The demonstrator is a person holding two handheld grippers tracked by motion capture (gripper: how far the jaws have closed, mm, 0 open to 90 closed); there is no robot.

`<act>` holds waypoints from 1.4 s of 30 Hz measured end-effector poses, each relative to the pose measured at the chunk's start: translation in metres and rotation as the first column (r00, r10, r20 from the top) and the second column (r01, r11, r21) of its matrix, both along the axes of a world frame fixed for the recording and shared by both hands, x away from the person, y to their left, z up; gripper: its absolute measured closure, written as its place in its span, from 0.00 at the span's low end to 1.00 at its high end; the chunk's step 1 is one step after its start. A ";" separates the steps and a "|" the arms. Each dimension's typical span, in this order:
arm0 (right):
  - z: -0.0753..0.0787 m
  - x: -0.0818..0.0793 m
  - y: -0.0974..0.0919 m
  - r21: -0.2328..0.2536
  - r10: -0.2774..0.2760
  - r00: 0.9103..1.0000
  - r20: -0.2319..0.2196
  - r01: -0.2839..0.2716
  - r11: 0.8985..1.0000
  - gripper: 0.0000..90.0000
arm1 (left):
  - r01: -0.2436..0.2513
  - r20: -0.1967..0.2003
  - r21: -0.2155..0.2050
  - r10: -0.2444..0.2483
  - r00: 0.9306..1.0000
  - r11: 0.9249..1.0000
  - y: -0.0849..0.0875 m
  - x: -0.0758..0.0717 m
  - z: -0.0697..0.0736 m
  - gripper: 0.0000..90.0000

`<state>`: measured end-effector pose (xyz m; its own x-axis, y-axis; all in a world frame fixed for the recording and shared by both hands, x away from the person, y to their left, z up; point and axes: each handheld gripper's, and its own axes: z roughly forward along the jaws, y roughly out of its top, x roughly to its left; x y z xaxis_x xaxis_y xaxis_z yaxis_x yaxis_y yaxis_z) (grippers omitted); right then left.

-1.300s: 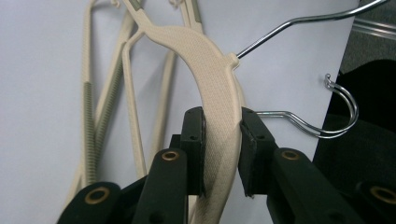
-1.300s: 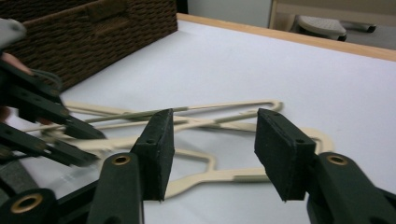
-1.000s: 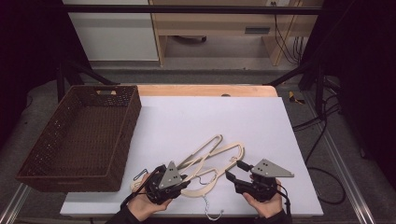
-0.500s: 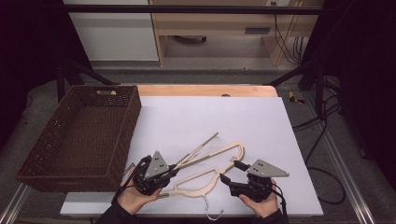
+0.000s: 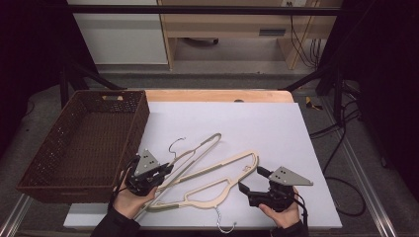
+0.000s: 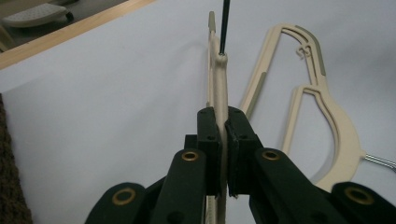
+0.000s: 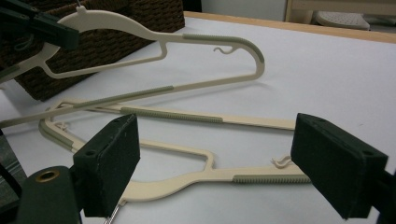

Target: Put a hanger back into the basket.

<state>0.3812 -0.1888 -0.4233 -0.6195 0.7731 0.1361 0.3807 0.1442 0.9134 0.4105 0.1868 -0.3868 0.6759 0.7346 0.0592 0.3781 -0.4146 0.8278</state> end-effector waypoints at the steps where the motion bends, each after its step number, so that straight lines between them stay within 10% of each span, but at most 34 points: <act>1: 0.000 0.000 -0.001 -0.004 0.003 1.000 0.004 -0.003 1.000 0.17 | 0.001 0.006 -0.011 -0.001 1.000 1.000 0.001 -0.001 0.002 0.95; 21: 0.016 -0.002 -0.029 0.024 -0.069 0.996 0.059 0.068 0.997 0.08 | 0.062 0.135 -0.186 -0.037 0.990 0.981 0.044 -0.032 0.079 0.95; 33: 0.017 -0.002 -0.029 0.012 -0.064 0.997 0.054 0.063 0.998 0.07 | 0.050 0.176 -0.146 -0.024 0.984 0.988 0.085 -0.017 0.132 0.95; 42: 0.016 -0.001 -0.029 0.011 -0.065 0.997 0.052 0.065 0.998 0.07 | -0.020 0.168 -0.148 0.045 0.985 0.989 0.132 0.017 0.144 0.95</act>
<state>0.3803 -0.2179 -0.4070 -0.5746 0.8108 0.1118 0.3405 0.1127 0.9335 0.4273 0.3185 -0.2430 0.6407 0.7653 0.0621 0.2377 -0.2746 0.9317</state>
